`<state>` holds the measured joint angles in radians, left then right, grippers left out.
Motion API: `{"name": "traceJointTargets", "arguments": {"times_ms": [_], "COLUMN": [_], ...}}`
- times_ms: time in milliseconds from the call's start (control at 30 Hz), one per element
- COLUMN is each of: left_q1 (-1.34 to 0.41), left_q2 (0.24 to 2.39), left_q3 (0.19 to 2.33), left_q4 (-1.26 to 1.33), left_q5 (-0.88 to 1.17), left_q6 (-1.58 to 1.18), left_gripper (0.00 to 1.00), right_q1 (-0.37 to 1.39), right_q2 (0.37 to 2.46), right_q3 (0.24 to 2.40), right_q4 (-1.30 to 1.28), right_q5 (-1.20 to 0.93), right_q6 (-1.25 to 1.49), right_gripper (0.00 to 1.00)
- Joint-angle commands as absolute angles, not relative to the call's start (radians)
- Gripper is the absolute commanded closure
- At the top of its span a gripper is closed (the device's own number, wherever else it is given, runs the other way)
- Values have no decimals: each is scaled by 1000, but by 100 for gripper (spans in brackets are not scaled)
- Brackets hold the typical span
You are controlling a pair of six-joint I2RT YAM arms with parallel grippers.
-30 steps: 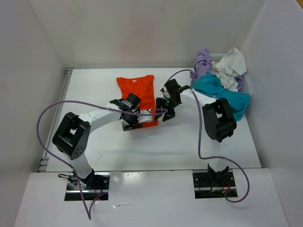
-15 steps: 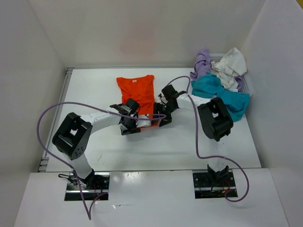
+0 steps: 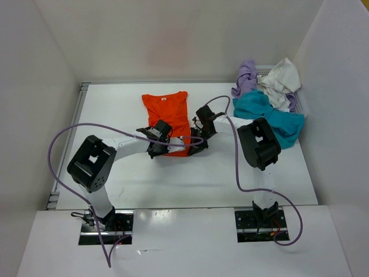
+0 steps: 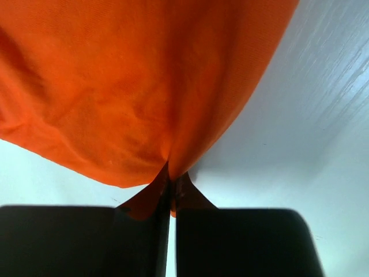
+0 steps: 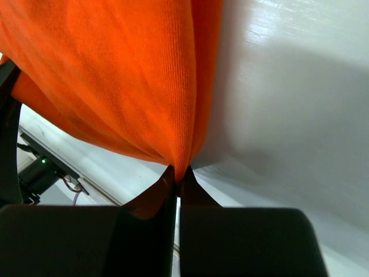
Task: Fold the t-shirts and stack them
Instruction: Grab one side of the 2/3 rectangular tshirt with both arms, then fold the long partially folded tshirt into a neat square
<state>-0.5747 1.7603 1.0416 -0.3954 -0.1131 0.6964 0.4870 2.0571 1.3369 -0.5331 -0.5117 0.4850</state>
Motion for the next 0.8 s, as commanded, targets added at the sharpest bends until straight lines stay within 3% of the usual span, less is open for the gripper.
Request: {"name": "traceJointTargets", "arguments": {"times_ms": [0, 300, 500, 767], "left_q1": [-574, -612, -722, -788], "left_q2": [1778, 1530, 1297, 1160], "left_q3": [1049, 992, 974, 1095], "left_q4": [-399, -661, -941, -1299], "left_q5": [-100, -80, -118, 5], "left_q6": [664, 686, 686, 655], "left_gripper": [98, 100, 100, 100], "right_q1": [497, 557, 739, 1001], "right_q2": [2048, 1844, 1599, 1390], "right_q3": [1336, 1217, 1100, 1028], "right_q4": [-517, -606, -689, -712], "right_q5": [-477, -477, -445, -454], "right_q6": [472, 454, 552, 814], "right_gripper": [100, 100, 100, 100]}}
